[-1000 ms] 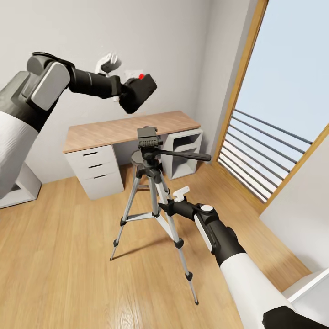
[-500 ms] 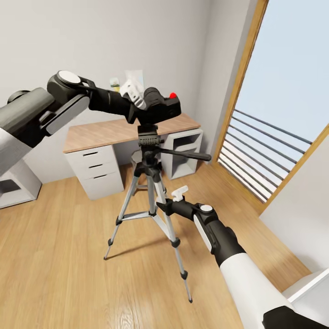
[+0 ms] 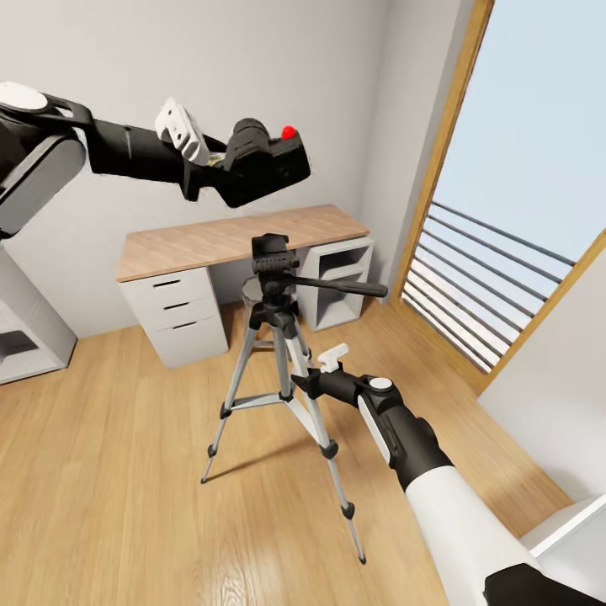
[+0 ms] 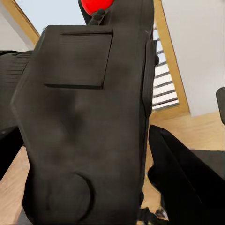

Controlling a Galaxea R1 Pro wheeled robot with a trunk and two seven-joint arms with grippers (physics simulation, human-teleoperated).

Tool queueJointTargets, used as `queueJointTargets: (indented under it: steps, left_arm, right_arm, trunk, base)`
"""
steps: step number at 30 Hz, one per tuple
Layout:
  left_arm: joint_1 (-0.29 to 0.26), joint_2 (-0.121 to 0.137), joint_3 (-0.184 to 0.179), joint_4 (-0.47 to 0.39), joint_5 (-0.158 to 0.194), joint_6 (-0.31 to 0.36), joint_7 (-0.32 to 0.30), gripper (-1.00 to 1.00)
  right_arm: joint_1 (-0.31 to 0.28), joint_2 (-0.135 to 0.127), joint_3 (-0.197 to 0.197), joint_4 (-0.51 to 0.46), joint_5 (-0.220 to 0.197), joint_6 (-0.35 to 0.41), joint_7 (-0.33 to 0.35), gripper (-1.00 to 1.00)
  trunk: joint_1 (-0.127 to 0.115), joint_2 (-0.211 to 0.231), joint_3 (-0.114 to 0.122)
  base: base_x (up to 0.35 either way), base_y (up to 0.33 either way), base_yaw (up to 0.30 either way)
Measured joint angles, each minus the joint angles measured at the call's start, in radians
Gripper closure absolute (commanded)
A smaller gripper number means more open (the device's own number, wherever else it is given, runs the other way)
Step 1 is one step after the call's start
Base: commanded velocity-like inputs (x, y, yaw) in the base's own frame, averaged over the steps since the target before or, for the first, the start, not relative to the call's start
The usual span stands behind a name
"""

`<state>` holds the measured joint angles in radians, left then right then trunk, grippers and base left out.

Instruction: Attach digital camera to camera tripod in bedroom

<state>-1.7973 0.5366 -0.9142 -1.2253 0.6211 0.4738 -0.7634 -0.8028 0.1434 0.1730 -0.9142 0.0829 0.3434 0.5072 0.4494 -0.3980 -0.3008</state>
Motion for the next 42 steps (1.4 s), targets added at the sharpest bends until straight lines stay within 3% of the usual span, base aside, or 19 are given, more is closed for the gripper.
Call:
queueJointTargets:
  steps: [3, 7, 14, 18, 24, 25, 34, 39, 42]
  left_arm:
    - [0.000, 0.079, 0.047, -0.083, 0.001, 0.006, -0.004, 1.00]
    - [0.000, 0.136, 0.069, -0.129, 0.010, 0.009, -0.007, 1.00]
    - [0.000, 0.163, 0.075, -0.164, 0.016, 0.014, -0.012, 1.00]
    - [0.001, 0.166, 0.077, -0.173, 0.024, 0.062, -0.015, 1.00]
    - [0.000, 0.163, 0.076, -0.177, 0.052, 0.184, -0.052, 1.00]
    - [0.001, 0.160, 0.077, -0.177, 0.061, 0.234, -0.088, 1.00]
    - [0.000, 0.145, 0.074, -0.206, 0.058, 0.311, -0.112, 1.00]
    - [0.000, 0.046, 0.071, -0.211, 0.051, 0.321, -0.096, 1.00]
    - [0.000, 0.021, 0.071, -0.209, 0.038, 0.320, -0.092, 1.00]
  right_arm:
    - [0.000, 0.000, 0.000, 0.000, 0.000, 0.000, 0.000, 1.00]
    - [0.000, 0.000, 0.000, 0.000, 0.000, -0.001, 0.000, 1.00]
    - [0.000, 0.000, 0.000, 0.001, 0.000, -0.002, 0.000, 1.00]
    - [0.000, 0.000, 0.000, 0.002, 0.000, -0.004, -0.001, 1.00]
    - [0.000, 0.000, 0.000, 0.002, 0.000, -0.006, -0.002, 1.00]
    - [0.000, 0.000, 0.000, 0.002, 0.000, -0.006, -0.002, 1.00]
    - [0.000, 0.000, 0.000, 0.001, 0.000, -0.005, -0.003, 1.00]
    - [0.000, 0.000, -0.001, 0.001, -0.002, 0.000, -0.004, 1.00]
    - [0.000, 0.000, -0.001, 0.001, -0.002, 0.000, -0.004, 1.00]
  trunk:
    - [0.000, 0.000, 0.000]
    - [0.000, 0.000, 0.000]
    - [0.000, 0.000, 0.000]
    - [0.000, 0.000, 0.000]
    - [0.000, 0.000, 0.000]
    - [0.000, 0.000, 0.000]
    - [0.000, 0.000, 0.000]
    - [0.000, 0.000, 0.000]
    - [0.000, 0.000, 0.000]
  base:
    - [0.000, 0.000, 0.000]
    - [0.000, 0.000, 0.000]
    - [0.000, 0.000, 0.000]
    - [0.000, 0.000, 0.000]
    - [0.000, 0.000, 0.000]
    - [0.000, 0.000, 0.000]
    - [0.000, 0.000, 0.000]
    - [0.000, 0.000, 0.000]
    - [0.000, 0.000, 0.000]
